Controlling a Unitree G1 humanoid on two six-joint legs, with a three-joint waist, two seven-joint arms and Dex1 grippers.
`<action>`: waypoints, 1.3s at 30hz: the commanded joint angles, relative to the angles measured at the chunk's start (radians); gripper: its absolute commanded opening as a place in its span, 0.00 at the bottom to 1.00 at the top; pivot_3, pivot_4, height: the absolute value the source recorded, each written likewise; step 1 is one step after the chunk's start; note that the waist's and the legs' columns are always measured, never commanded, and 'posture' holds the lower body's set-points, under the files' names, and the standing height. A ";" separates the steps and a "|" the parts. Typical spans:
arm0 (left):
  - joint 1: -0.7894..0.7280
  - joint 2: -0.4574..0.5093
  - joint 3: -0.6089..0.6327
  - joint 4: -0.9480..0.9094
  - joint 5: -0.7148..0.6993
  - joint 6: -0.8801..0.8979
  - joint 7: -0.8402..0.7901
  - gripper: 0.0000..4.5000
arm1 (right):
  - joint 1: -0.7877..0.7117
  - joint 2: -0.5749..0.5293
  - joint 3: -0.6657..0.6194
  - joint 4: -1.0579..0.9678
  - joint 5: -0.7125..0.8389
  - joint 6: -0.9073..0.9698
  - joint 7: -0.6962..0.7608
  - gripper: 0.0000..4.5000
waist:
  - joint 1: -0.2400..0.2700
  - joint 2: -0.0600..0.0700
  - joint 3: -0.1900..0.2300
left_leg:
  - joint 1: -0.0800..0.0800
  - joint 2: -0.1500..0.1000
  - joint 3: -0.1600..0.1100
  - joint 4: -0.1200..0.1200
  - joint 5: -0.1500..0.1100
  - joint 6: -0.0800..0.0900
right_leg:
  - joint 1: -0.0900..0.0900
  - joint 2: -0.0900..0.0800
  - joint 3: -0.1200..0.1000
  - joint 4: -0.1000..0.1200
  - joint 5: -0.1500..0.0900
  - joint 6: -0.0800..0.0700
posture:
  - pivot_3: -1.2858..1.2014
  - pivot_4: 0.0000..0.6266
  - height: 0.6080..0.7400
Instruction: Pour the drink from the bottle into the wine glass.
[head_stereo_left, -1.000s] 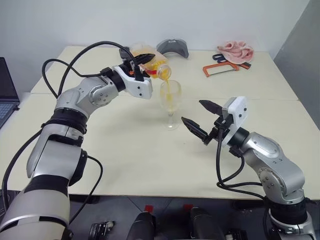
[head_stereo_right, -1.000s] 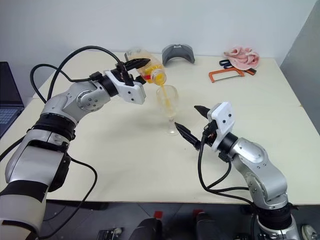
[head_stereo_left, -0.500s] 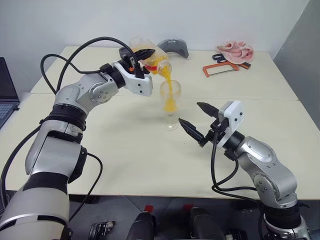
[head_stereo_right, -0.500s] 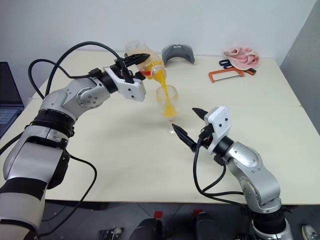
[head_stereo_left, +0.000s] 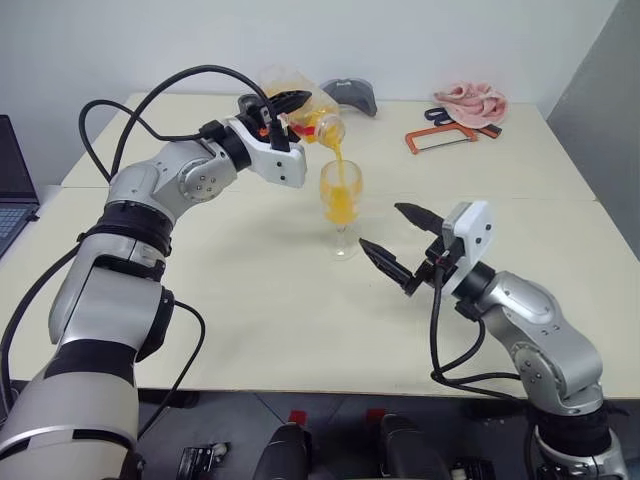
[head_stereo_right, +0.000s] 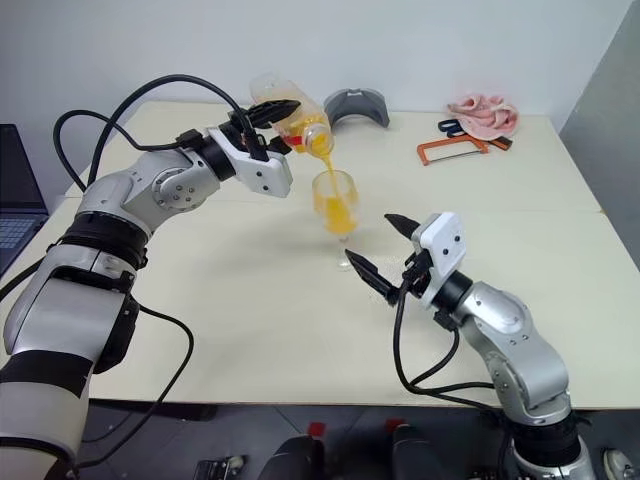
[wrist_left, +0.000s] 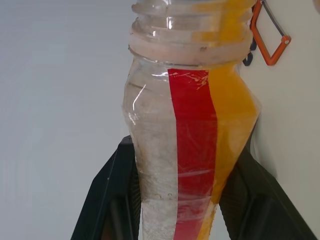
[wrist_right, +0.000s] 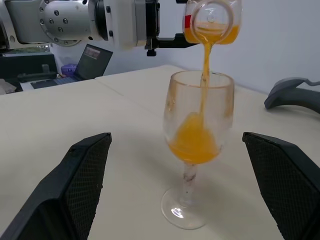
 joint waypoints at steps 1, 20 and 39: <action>-0.040 0.019 0.001 -0.009 0.000 -0.006 0.029 0.37 | -0.020 -0.009 -0.019 -0.014 0.021 -0.018 0.020 1.00 | 0.000 0.000 0.000 | 0.000 0.000 0.000 0.000 0.000 0.000 | 0.000 0.000 0.000 0.000 0.000 0.000 | 0.52 0.24 1.00; -0.063 0.027 -0.034 0.022 0.042 -0.003 0.098 0.37 | -0.011 -0.002 0.000 -0.030 0.035 -0.002 0.009 1.00 | 0.000 0.000 0.000 | 0.000 -0.001 0.000 0.003 0.000 0.000 | -0.001 0.000 0.001 0.004 0.000 0.000 | 0.52 0.24 1.00; -0.071 0.030 -0.056 0.040 0.054 -0.003 0.136 0.37 | -0.003 0.003 0.012 -0.037 0.035 0.004 0.005 1.00 | 0.000 0.000 0.000 | -0.001 -0.001 0.000 0.010 -0.001 0.002 | -0.001 0.000 0.001 0.011 0.000 0.000 | 0.52 0.24 1.00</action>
